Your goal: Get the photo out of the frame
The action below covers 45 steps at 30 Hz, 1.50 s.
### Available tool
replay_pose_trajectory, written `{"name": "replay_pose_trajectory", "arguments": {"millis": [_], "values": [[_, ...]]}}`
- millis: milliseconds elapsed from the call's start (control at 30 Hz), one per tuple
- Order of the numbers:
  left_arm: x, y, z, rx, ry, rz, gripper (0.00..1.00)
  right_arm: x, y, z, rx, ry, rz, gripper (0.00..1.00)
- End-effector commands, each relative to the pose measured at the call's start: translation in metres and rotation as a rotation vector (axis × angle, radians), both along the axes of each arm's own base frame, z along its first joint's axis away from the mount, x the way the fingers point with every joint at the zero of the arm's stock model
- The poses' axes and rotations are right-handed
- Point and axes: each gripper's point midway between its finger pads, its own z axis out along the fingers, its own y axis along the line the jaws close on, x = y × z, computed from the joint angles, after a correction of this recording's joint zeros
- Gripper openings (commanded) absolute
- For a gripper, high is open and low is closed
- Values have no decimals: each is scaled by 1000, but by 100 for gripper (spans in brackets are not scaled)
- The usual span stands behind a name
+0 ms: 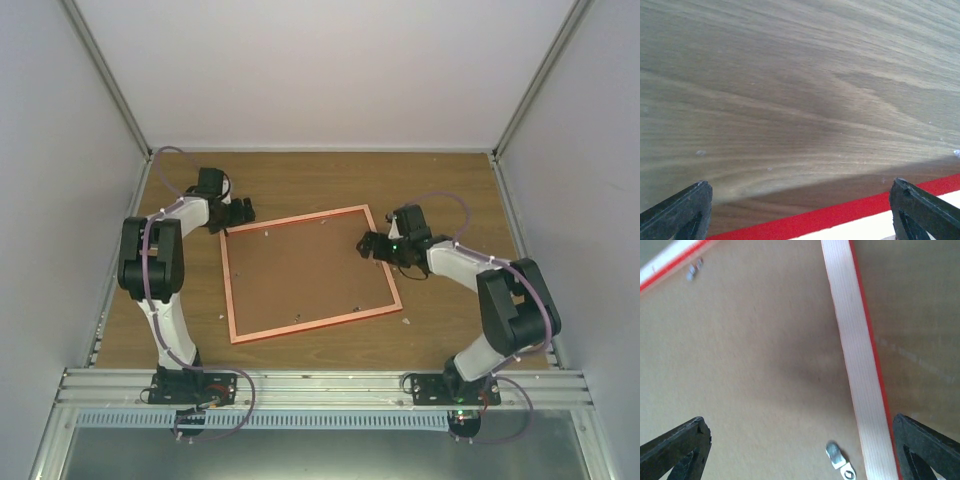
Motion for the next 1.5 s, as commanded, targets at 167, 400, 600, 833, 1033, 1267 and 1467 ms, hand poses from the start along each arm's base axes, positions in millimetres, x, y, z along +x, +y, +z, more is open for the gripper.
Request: {"name": "replay_pose_trajectory", "arguments": {"millis": [167,400,600,833,1033,1267,1467], "values": [[-8,-3,9,-43,-15,-1,96,-19,-23,19,-164,-20,14,100],[-9,-2,0,-34,1,-6,96,-98,-14,27,-139,42,139,100],[-10,-2,-5,-35,11,-6,96,-153,11,25,-100,117,261,100],[-11,-4,-10,-43,27,-5,95,-202,24,5,-53,224,335,100],[-12,-5,-11,-52,30,-5,95,-207,21,-19,-69,247,324,100],[-23,-5,-13,-53,45,-14,95,-156,28,-13,-81,130,226,100],[-39,-14,-10,-100,50,-33,93,-92,17,5,-110,20,155,100]]}}
